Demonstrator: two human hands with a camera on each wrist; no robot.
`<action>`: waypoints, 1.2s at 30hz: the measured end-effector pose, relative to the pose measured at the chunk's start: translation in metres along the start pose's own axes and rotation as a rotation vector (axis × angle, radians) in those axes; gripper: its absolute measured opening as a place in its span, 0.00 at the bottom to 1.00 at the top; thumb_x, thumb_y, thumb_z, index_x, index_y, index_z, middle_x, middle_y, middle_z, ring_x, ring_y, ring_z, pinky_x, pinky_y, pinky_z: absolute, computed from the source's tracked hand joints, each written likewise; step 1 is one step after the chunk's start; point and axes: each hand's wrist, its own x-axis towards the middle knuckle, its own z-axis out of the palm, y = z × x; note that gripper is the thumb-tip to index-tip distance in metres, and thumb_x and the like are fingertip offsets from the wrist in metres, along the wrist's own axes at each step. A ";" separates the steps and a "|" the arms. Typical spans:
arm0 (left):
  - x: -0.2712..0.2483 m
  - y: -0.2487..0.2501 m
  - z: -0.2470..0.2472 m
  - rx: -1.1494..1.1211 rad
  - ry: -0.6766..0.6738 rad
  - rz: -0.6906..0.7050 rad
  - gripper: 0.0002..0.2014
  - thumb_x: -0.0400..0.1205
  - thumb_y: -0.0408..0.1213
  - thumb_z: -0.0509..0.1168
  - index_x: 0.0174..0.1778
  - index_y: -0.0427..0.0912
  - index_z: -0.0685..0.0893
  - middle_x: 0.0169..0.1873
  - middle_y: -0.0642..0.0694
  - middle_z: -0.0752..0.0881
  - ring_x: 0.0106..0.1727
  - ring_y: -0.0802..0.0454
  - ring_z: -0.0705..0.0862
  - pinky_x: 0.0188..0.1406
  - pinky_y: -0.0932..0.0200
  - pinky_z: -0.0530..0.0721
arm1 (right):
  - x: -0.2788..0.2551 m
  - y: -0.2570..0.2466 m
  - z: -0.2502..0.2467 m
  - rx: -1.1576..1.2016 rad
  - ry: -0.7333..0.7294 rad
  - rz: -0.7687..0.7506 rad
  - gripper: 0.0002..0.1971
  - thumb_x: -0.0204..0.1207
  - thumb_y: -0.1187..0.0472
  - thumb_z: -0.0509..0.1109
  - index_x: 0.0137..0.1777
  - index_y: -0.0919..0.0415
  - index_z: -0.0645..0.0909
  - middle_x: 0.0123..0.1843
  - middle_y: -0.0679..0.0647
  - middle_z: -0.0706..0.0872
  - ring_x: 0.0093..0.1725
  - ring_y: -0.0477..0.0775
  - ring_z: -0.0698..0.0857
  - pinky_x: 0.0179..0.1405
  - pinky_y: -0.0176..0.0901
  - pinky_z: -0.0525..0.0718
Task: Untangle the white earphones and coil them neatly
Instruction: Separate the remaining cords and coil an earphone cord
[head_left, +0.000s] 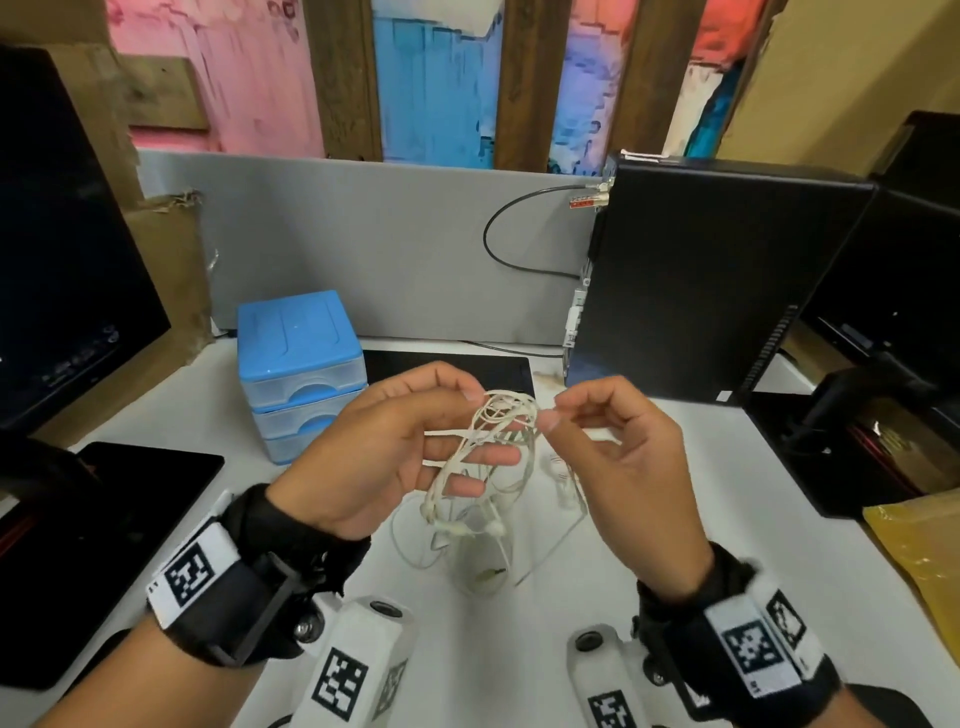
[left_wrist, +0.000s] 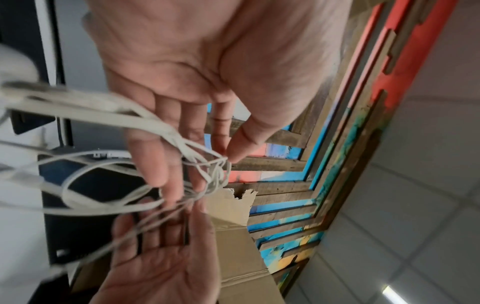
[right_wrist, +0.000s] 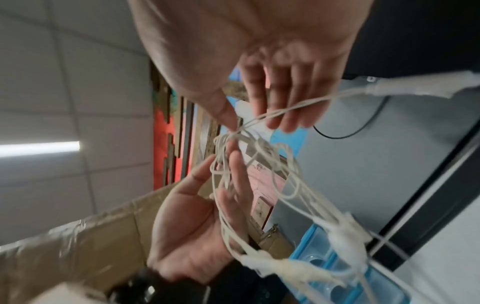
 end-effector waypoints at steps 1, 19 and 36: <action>0.000 0.000 0.000 -0.028 -0.012 -0.008 0.01 0.75 0.35 0.69 0.39 0.46 0.85 0.53 0.33 0.91 0.51 0.37 0.92 0.35 0.54 0.89 | -0.003 0.001 0.001 -0.091 0.082 -0.077 0.07 0.74 0.58 0.79 0.45 0.57 0.84 0.42 0.48 0.88 0.46 0.47 0.87 0.48 0.42 0.85; 0.002 -0.016 0.012 0.195 0.125 0.169 0.04 0.80 0.38 0.68 0.41 0.46 0.87 0.36 0.46 0.88 0.41 0.51 0.87 0.44 0.53 0.86 | -0.010 -0.006 0.018 -0.080 -0.145 -0.092 0.06 0.72 0.64 0.81 0.36 0.58 0.88 0.36 0.52 0.87 0.37 0.50 0.84 0.39 0.40 0.80; 0.007 -0.029 0.014 0.182 -0.067 0.152 0.13 0.69 0.27 0.77 0.47 0.45 0.88 0.40 0.44 0.89 0.32 0.47 0.86 0.38 0.56 0.86 | 0.005 -0.020 -0.018 0.232 -0.265 0.181 0.10 0.73 0.61 0.74 0.40 0.69 0.83 0.24 0.54 0.82 0.24 0.51 0.79 0.33 0.46 0.82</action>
